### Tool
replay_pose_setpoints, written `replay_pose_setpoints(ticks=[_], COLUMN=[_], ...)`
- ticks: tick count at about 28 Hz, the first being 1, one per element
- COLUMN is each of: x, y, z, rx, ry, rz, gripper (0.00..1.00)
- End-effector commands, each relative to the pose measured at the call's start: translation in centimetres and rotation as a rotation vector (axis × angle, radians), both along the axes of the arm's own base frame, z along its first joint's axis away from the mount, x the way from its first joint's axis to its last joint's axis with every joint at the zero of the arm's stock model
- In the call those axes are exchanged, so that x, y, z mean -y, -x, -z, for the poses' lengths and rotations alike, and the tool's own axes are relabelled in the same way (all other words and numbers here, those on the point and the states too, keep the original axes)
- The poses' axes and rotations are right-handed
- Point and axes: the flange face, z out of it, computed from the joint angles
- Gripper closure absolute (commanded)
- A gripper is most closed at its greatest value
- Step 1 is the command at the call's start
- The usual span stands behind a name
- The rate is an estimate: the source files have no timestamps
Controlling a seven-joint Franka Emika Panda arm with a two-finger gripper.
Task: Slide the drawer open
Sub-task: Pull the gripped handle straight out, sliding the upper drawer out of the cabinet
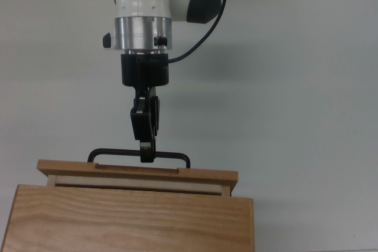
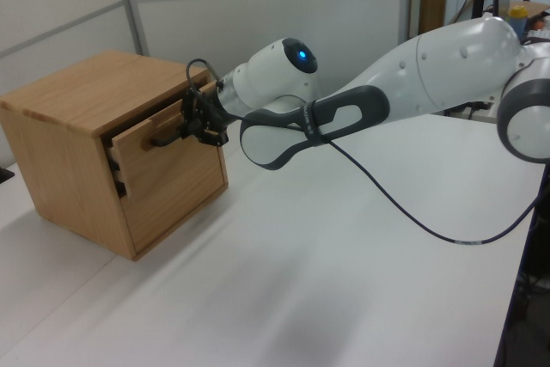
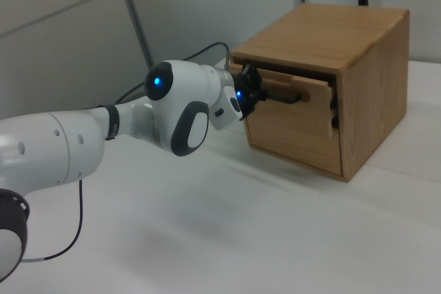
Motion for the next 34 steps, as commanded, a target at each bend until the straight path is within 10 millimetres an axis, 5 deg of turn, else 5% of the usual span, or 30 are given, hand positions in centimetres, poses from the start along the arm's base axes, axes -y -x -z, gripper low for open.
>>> replay_pose_setpoints(ticks=[1, 24, 34], x=[0.7, 1.2, 1.4], y=[3.1, 8.8, 10.1], z=[2.3, 2.0, -1.5], rx=[-0.100, -0.150, -0.160], ry=[0.000, 0.011, -0.001], rz=[0.016, 0.004, 0.004], gripper=[1.00, 1.00, 1.00])
